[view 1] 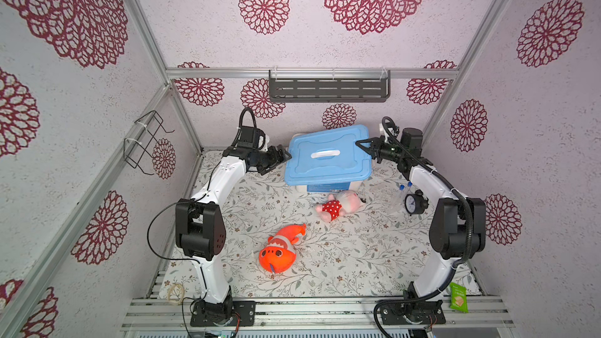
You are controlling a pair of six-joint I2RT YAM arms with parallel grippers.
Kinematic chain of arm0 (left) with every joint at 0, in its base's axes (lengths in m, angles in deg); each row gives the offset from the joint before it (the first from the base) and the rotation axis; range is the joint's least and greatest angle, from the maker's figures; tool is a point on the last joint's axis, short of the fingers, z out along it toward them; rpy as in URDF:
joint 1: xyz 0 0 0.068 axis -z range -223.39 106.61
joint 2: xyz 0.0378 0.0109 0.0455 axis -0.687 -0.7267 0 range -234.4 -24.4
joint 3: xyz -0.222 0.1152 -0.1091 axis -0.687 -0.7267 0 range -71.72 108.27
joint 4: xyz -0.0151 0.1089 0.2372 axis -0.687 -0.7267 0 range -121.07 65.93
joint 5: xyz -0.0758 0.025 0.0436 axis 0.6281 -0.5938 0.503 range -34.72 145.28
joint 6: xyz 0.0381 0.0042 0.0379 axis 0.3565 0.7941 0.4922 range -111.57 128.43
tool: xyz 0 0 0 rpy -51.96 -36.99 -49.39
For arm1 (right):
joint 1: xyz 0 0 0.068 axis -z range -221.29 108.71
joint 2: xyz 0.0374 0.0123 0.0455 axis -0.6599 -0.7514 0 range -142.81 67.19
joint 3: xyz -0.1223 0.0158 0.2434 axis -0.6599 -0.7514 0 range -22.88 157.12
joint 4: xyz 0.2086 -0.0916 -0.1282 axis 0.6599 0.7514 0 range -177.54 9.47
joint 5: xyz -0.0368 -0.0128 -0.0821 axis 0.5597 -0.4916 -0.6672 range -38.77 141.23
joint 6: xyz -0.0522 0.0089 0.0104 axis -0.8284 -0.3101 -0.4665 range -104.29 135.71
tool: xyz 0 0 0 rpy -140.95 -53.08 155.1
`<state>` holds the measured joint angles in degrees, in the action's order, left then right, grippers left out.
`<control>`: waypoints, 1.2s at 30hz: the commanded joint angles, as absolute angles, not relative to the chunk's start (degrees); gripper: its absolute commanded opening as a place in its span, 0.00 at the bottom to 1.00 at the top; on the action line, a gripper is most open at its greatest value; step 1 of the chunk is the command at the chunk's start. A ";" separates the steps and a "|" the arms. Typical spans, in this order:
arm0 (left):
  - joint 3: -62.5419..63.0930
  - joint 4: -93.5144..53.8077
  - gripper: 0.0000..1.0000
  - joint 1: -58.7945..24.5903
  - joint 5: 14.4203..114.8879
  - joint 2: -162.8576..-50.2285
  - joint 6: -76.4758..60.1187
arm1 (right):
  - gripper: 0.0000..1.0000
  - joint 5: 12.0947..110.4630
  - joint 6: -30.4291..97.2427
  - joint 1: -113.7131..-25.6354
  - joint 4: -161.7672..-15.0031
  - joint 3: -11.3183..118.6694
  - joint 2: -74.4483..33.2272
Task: Organize the chemistry lab equipment
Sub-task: 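Lower the blue lid onto the white bin's top with both grippers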
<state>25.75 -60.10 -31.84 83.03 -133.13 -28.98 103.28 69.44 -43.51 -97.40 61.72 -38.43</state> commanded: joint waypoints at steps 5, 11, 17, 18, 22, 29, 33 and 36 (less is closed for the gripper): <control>22.55 -63.27 0.90 -31.35 80.88 -132.08 -26.90 | 0.14 99.60 66.50 -41.80 -91.93 67.19 -41.39; 21.66 -64.70 0.88 -30.75 80.22 -132.15 -26.16 | 0.18 97.86 60.94 -41.36 -77.81 73.42 -44.69; 22.32 -62.96 0.79 -29.39 82.10 -131.97 -27.38 | 0.27 92.75 57.10 -41.47 -70.18 75.30 -44.82; 22.40 -62.48 0.76 -29.22 82.18 -131.96 -27.67 | 0.28 92.09 56.93 -41.47 -69.97 75.32 -44.71; 23.32 -62.04 0.71 -28.30 83.18 -132.98 -28.60 | 0.34 91.14 56.33 -41.47 -69.73 75.55 -44.17; 25.01 -62.83 0.67 -27.84 83.81 -133.29 -29.07 | 0.38 86.89 54.17 -41.47 -65.94 76.41 -43.37; 28.01 -65.15 0.65 -27.66 83.91 -133.81 -28.23 | 0.37 87.94 53.90 -41.47 -65.46 77.14 -43.72; 29.61 -65.17 0.62 -27.34 84.64 -134.00 -28.24 | 0.37 88.36 53.69 -41.48 -65.78 77.59 -43.70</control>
